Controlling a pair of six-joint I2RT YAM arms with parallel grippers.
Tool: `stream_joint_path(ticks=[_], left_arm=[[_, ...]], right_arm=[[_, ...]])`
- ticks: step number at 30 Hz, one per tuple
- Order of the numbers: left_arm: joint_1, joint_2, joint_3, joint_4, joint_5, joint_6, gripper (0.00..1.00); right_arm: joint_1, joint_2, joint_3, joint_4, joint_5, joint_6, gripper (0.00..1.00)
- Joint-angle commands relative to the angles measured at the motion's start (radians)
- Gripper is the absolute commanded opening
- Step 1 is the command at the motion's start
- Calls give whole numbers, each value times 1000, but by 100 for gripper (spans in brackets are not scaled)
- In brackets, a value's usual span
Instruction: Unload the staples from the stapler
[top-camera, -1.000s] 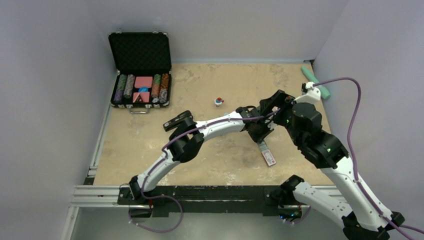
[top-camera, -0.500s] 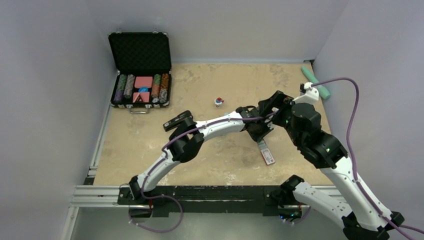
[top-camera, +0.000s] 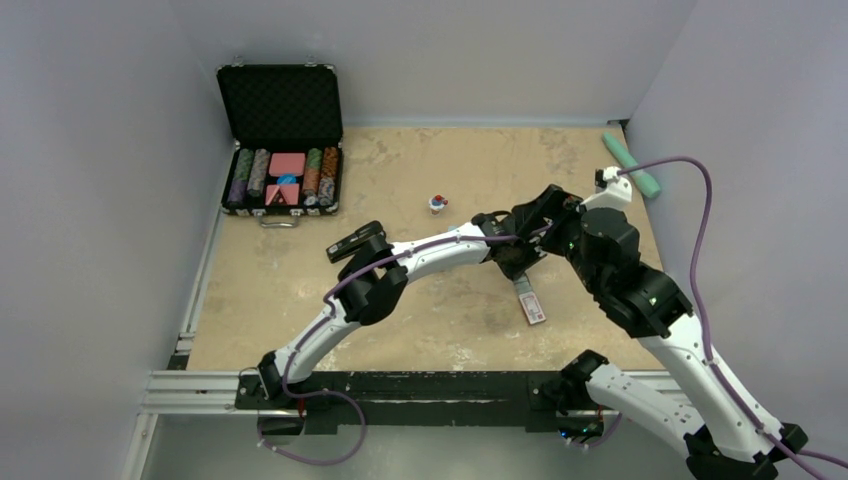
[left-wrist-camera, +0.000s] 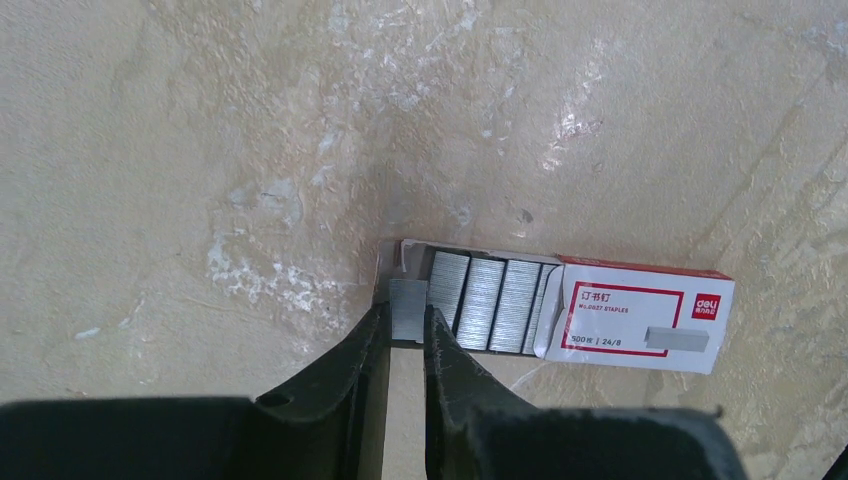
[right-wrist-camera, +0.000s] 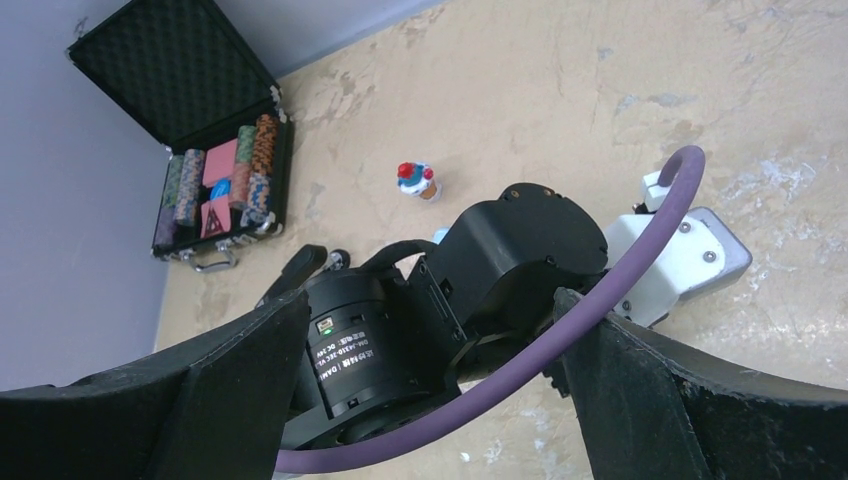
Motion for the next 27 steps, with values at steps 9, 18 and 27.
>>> stream_joint_path(ticks=[9, 18, 27], left_arm=[[-10, 6, 34, 64, -71, 72, 7], [-9, 3, 3, 91, -68, 86, 7], [-11, 13, -35, 129, -62, 99, 8]], right_arm=[[-3, -20, -17, 56, -31, 7, 96], [-4, -21, -24, 72, -56, 6, 95], [-3, -30, -31, 79, -75, 6, 95]])
